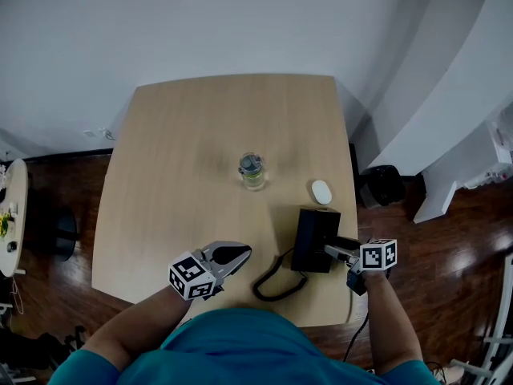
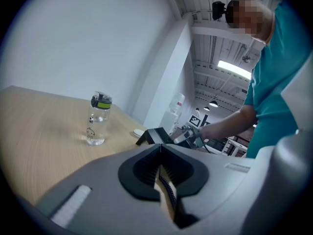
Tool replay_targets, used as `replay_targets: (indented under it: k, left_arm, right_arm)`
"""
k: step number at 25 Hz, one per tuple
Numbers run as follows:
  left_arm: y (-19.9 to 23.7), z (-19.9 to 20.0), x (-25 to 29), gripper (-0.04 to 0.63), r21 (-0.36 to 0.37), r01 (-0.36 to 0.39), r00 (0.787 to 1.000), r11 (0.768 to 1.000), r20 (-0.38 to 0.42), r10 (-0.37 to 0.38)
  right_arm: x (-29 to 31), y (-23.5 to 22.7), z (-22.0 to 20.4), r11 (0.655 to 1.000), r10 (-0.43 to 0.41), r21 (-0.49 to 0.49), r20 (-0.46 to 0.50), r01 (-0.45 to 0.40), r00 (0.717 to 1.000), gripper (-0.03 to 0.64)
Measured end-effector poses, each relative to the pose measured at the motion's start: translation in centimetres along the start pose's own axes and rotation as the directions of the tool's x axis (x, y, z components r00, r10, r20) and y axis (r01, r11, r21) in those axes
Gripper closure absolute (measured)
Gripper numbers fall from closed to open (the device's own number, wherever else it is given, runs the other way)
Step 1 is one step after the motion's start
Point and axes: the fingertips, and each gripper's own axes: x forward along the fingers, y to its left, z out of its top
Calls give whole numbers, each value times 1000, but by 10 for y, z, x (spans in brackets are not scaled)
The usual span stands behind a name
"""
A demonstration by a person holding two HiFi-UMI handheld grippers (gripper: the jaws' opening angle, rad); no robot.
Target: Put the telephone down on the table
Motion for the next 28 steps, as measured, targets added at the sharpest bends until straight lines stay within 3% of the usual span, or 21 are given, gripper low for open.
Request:
replay_targets:
  k: [4, 7, 9, 12, 15, 21, 24, 28]
  left_arm:
    - [-1, 7, -11, 586, -11, -12, 999, 1000, 32, 12]
    - [-3, 12, -23, 586, -21, -20, 998, 1000, 64, 21]
    - [-4, 15, -35, 586, -23, -28, 996, 999, 82, 30]
    - [-2, 17, -58, 589, -24, -52, 993, 998, 108, 54]
    - [3, 20, -84, 589, -34, -80, 987, 996, 139, 84]
    - [24, 17, -161, 589, -43, -139, 966, 989, 213, 145]
    - [38, 11, -211, 589, -39, -147, 959, 988, 241, 152]
    - [48, -6, -285, 589, 28, -116, 970, 993, 220, 107]
  right_arm:
    - [-29, 19, 1, 999, 34, 4, 81, -34, 996, 326]
    - [-46, 40, 2, 998, 68, -26, 149, -65, 987, 371]
    - [-52, 61, 4, 993, 111, -68, 196, -99, 974, 445]
    - [-50, 101, 6, 972, 212, -153, 238, -179, 948, 613]
    - [-35, 140, 2, 943, 302, -213, 225, -256, 926, 615]
    - [22, 219, -7, 904, 380, -281, 181, -323, 907, 615]
    - [57, 263, -12, 898, 384, -307, 193, -316, 903, 615]
    - [101, 318, -26, 909, 337, -334, 241, -248, 910, 615]
